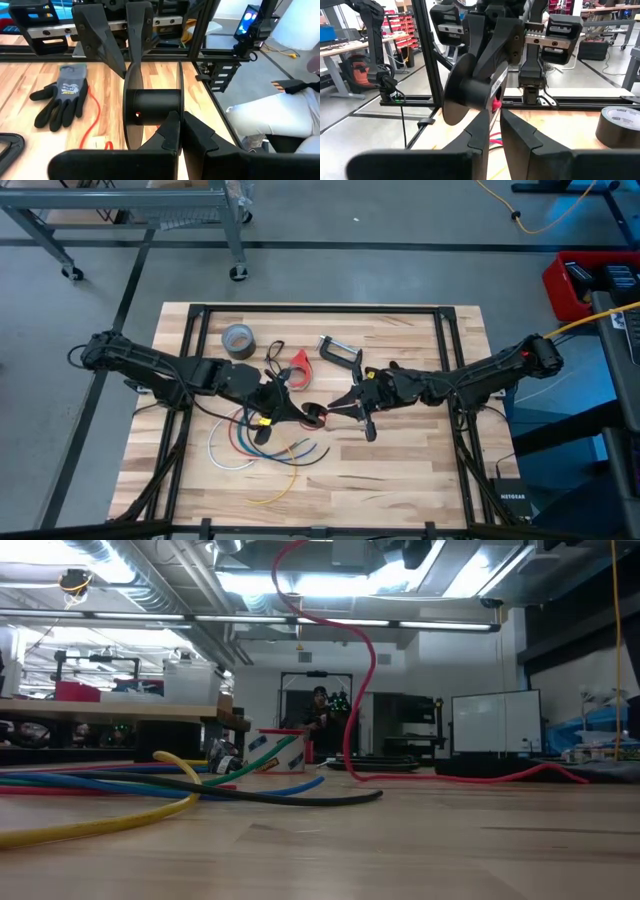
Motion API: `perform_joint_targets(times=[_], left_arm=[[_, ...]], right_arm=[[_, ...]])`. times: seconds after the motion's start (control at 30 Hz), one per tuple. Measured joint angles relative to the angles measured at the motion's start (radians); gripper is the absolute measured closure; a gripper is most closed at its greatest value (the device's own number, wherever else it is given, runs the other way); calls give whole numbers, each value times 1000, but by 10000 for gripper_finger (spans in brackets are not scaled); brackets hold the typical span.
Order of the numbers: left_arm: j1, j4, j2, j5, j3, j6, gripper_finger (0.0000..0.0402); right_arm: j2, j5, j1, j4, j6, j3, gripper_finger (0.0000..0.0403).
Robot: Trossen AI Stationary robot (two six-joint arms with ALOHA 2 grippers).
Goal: Coil cords
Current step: Coil the orange wire on the spool
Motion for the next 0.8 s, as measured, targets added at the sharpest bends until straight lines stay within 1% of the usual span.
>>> perform_joint_targets(times=[0.23, 0.37, 0.6, 0.8], left_arm=[[1, 2, 0, 0, 0, 4, 401], [1, 3, 0, 0, 0, 4, 401], [1, 7, 0, -5, 0, 4, 401], [1, 14, 0, -12, 0, 5, 401]], right_arm=[[0, -2, 0, 0, 0, 0, 352], [0, -23, 0, 0, 28, 0, 352], [-1, -27, 0, 0, 31, 0, 352], [-1, -51, 0, 0, 31, 0, 352]])
